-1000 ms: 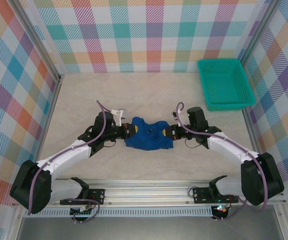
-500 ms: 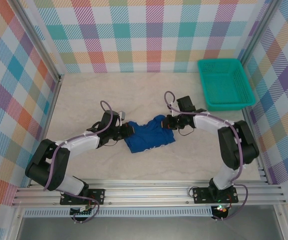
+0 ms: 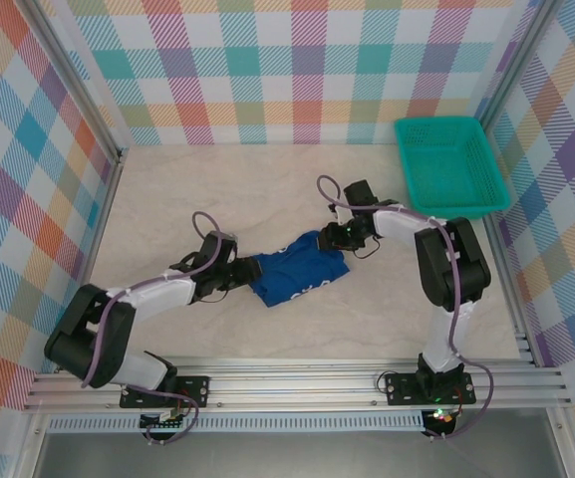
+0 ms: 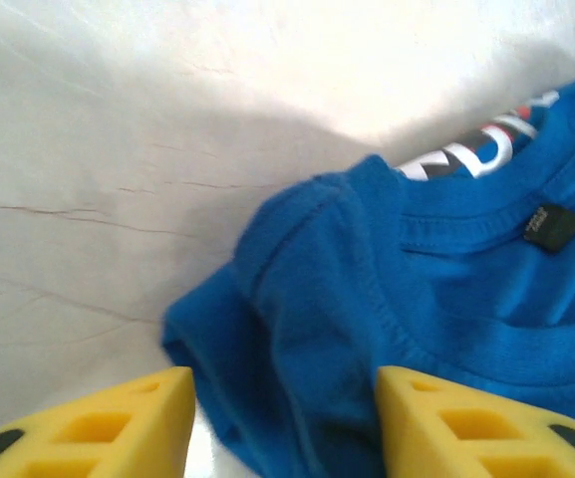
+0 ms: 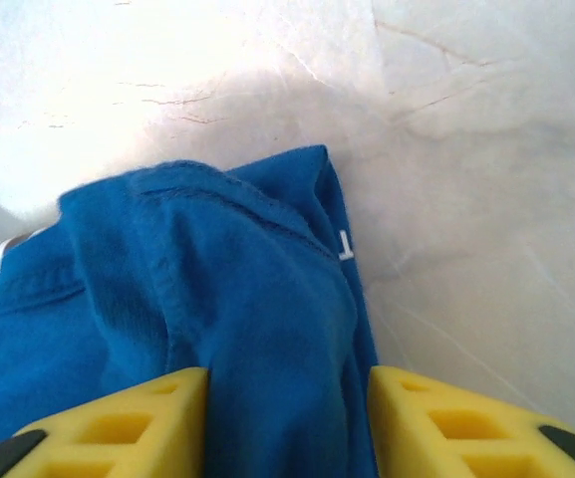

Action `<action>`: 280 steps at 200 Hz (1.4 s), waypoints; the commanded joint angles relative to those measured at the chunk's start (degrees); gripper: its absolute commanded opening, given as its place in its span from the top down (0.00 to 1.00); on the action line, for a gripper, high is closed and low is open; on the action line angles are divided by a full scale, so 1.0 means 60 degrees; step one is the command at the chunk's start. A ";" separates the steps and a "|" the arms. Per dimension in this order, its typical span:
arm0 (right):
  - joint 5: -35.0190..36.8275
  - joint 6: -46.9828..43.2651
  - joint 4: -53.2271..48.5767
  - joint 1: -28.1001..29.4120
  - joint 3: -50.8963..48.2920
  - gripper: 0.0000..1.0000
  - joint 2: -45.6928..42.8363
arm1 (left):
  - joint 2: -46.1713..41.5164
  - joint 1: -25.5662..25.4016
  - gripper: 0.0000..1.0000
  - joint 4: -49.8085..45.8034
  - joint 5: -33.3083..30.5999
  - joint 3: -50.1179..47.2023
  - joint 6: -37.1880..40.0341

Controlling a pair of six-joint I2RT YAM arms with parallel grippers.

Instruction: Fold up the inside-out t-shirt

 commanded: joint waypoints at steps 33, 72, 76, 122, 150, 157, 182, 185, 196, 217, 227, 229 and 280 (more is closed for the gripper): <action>0.0367 -0.0542 -0.0169 0.0260 -0.1420 0.46 -0.3270 | -0.3495 -0.0670 0.37 -0.1139 -0.0478 0.0048 0.0967; -0.1905 0.0800 0.1506 0.0552 -0.1802 0.52 -0.2717 | -0.1241 -0.1603 0.43 0.0622 0.1766 0.1024 0.0567; -0.1970 0.0902 0.1580 0.0545 -0.1800 0.52 -0.2580 | -0.0962 -0.1657 0.44 0.0783 0.1866 0.1099 0.0555; -0.1432 0.0863 0.0521 0.0418 -0.1546 0.63 -0.1240 | 0.1163 -0.1816 0.54 0.1014 0.2221 0.0678 0.0843; -0.0995 0.0557 -0.0056 0.0405 -0.1501 0.64 -0.0742 | 0.1551 -0.2044 0.52 0.1001 0.2480 -0.0020 0.0906; -0.1040 0.0522 -0.0063 0.0405 -0.1478 0.64 -0.0675 | 0.1569 -0.2053 0.52 0.0849 0.2421 -0.0011 0.0973; -0.1014 0.0257 -0.0066 0.0424 -0.1526 0.62 -0.1217 | 0.0463 -0.2042 0.45 0.0368 0.1312 -0.0014 0.0996; -0.1009 0.0221 -0.0065 0.0420 -0.1559 0.62 -0.1340 | 0.0251 -0.2049 0.45 0.0310 0.1120 -0.0032 0.0960; -0.0919 0.0128 -0.0061 0.0420 -0.1683 0.60 -0.1814 | -0.0541 -0.2054 0.41 0.0101 0.0437 -0.0168 0.0652; -0.0886 0.0089 0.0133 0.0421 -0.1962 0.57 -0.2570 | -0.1592 -0.1986 0.34 -0.0659 -0.0523 -0.0415 -0.0269; -0.0883 0.0151 0.0285 0.0418 -0.2080 0.55 -0.2784 | -0.1588 -0.1942 0.28 -0.1115 -0.0612 -0.0373 -0.0671; -0.0877 0.0162 0.0310 0.0419 -0.2101 0.55 -0.2811 | -0.1554 -0.1931 0.28 -0.1205 -0.0604 -0.0348 -0.0742; -0.1043 0.0309 0.0533 0.0420 -0.2188 0.54 -0.2773 | -0.0117 -0.1923 0.22 -0.0445 0.0148 -0.0208 -0.2011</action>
